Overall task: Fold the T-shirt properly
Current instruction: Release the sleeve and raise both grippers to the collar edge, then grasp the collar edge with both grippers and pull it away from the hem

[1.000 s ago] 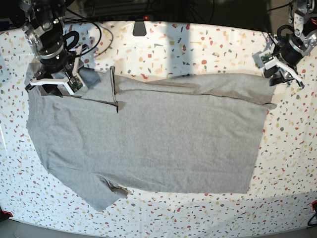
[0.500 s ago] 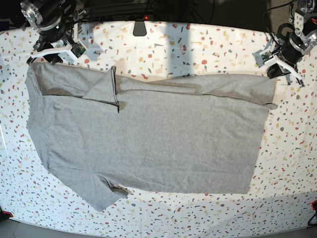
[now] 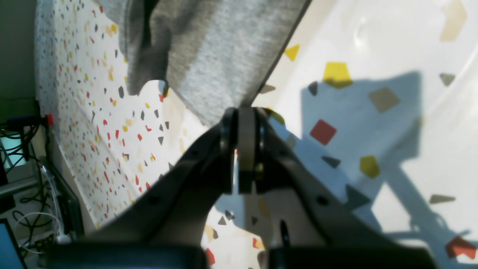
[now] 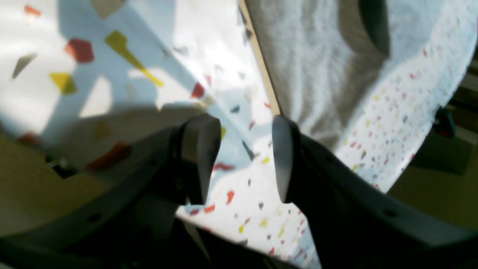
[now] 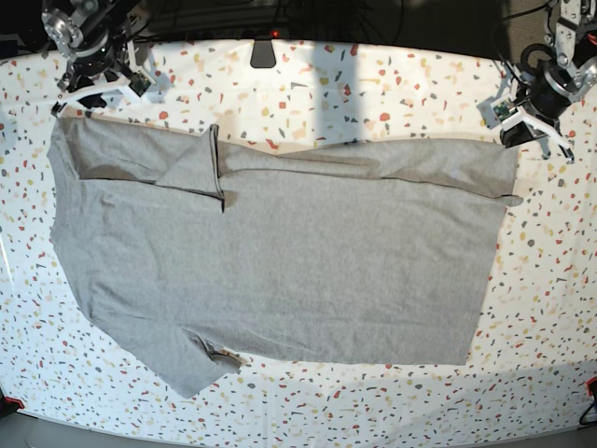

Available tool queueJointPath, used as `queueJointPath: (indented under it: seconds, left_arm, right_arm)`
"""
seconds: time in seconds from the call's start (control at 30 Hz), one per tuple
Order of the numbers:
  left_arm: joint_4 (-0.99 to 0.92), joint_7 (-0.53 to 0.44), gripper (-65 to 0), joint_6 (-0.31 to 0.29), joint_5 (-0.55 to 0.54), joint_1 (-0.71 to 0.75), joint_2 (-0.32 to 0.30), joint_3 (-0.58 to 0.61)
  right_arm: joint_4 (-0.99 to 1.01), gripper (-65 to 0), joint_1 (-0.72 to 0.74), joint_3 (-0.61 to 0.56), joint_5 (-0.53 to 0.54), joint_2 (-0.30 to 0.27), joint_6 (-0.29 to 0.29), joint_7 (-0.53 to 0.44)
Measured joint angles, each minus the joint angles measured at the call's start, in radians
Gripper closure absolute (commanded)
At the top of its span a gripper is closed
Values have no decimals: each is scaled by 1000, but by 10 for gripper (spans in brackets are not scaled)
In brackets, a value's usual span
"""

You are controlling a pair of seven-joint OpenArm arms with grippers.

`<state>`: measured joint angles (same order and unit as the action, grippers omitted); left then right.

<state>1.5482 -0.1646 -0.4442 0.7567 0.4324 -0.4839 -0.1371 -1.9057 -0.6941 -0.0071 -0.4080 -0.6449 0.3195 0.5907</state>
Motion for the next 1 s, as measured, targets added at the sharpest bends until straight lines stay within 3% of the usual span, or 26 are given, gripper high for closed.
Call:
queueJointPath:
  seconds: [0.37,0.47,0.53,0.63,0.7,0.8,1.0]
  left_arm:
    - [0,8,0,0,-3,0,5,0]
    - [0,8,0,0,-3,0,5,0]
    - [0,8,0,0,-3,0,5,0]
    - [0,11,0,0,-14,0,5,0]
    - [0,27,0,0,-74,0,4,0]
    - [0,35,0,-2,-157,5,5,0]
    - [56,38,0,13,-282,87,2,-42]
  right_arm:
    - [166,-269,191,0,19,-1,4,-27]
    - [185,-269,201,0,21,-6,34,-29]
    - [191,-202,201,0,22,-19,67,-41]
    - [192,0,201,0,37,-38,89,-3]
    - [198,0,195,0,40,-48,70,5]
    - [198,0,192,0,40,-48,-23,11]
    - [184,0,156,34,43,-50,-35,-3]
